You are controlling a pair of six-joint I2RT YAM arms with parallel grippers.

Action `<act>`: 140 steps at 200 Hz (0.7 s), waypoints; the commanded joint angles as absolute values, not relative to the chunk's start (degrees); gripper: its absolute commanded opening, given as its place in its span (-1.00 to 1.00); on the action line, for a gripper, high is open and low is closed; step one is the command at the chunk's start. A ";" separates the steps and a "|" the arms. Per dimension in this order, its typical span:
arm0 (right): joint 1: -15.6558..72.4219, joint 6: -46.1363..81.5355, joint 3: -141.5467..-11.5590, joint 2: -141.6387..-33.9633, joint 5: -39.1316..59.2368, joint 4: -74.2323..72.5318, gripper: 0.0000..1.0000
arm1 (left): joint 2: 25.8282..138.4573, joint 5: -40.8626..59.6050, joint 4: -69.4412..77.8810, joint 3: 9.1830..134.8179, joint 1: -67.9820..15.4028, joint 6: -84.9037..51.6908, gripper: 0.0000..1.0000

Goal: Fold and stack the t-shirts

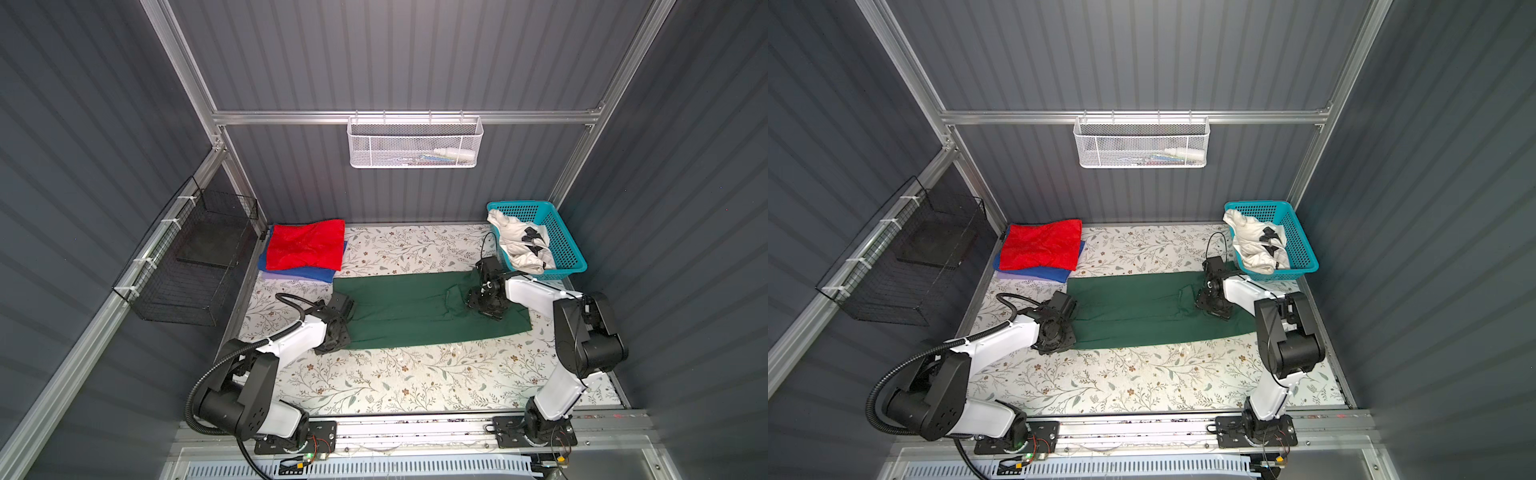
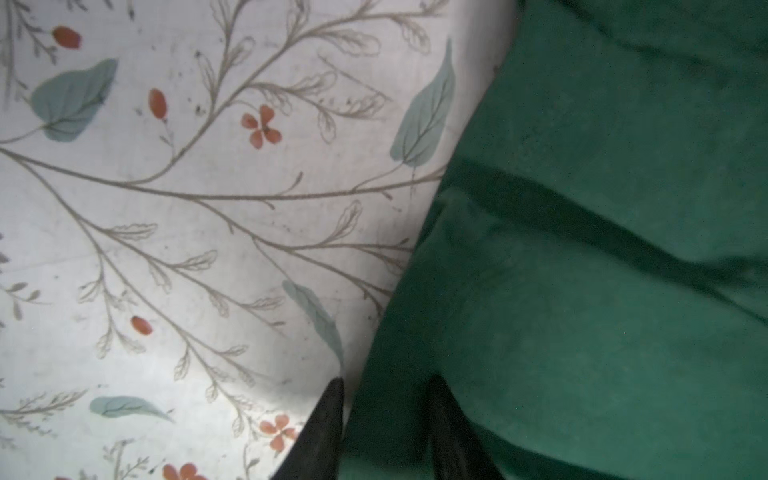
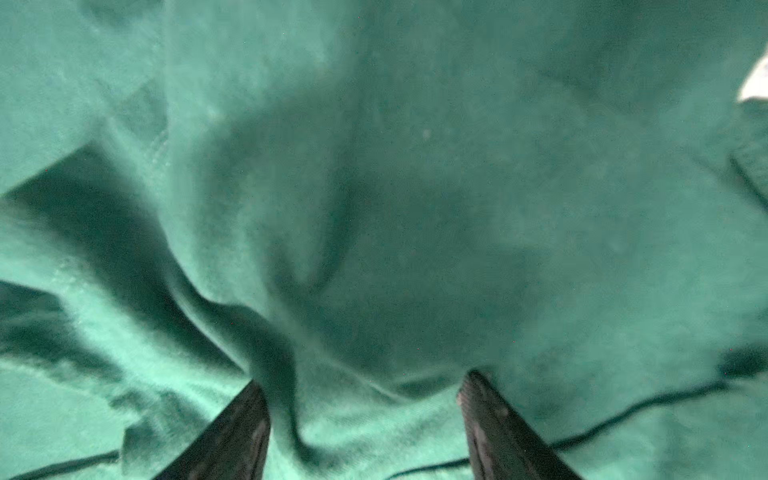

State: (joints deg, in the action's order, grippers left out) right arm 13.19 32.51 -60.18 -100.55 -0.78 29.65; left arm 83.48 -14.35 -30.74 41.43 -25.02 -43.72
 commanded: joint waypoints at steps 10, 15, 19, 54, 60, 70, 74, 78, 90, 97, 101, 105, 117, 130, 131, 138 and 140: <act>12.57 32.04 -60.16 -101.68 -1.65 30.57 0.43 | 89.32 -12.63 -29.41 42.79 -24.35 -41.94 -0.74; 12.57 31.99 -60.20 -101.74 -1.64 30.69 0.43 | 89.76 -12.95 -29.85 43.21 -24.35 -41.81 -0.81; 12.55 31.99 -60.16 -101.75 -1.75 30.78 0.43 | 89.95 -13.33 -30.18 43.58 -24.35 -41.69 -0.89; 12.39 31.98 -60.29 -101.83 -2.05 30.98 0.42 | 85.81 -19.07 -35.57 44.39 -23.33 -40.73 -0.92; 12.39 32.07 -60.37 -101.85 -2.07 31.02 0.42 | 84.55 -20.29 -36.97 44.33 -22.77 -40.43 -0.92; 12.34 32.11 -60.38 -101.95 -2.07 31.02 0.41 | 82.08 -21.86 -38.80 44.02 -21.58 -40.02 -0.91; 12.29 32.08 -60.46 -101.99 -2.05 31.03 0.41 | 81.05 -22.34 -39.26 43.88 -21.13 -39.85 -0.91; 12.30 32.08 -60.56 -101.99 -2.07 31.10 0.40 | 79.98 -22.63 -39.70 43.57 -20.68 -39.64 -0.90; 12.26 32.00 -60.73 -102.18 -2.08 31.20 0.34 | 77.06 -23.61 -40.40 42.86 -19.53 -39.23 -0.81; 12.35 32.00 -60.82 -102.26 -2.12 31.36 0.34 | 75.85 -24.56 -40.91 42.60 -19.13 -39.26 -0.57; 12.37 32.00 -60.95 -102.37 -2.10 31.49 0.34 | 75.26 -25.05 -41.10 42.63 -19.03 -39.36 -0.47; 12.39 31.99 -61.04 -102.37 -2.14 31.57 0.34 | 74.78 -25.33 -41.21 42.63 -18.99 -39.41 -0.44; 12.35 32.02 -61.26 -102.48 -2.19 31.77 0.34 | 74.27 -25.25 -41.37 42.86 -18.97 -39.14 -0.32; 12.39 31.89 -61.51 -102.79 -2.09 31.84 0.34 | 74.69 -24.94 -41.78 43.66 -18.96 -39.14 0.09; 12.35 31.89 -61.52 -102.81 -2.10 31.87 0.34 | 74.74 -24.86 -41.85 43.76 -18.97 -39.17 0.11; 12.39 31.81 -61.61 -102.77 -2.07 31.90 0.34 | 75.11 -24.80 -42.27 44.24 -18.98 -39.03 0.12; 12.33 31.82 -61.68 -102.82 -2.12 31.97 0.34 | 75.20 -24.88 -42.41 44.48 -18.94 -39.02 0.13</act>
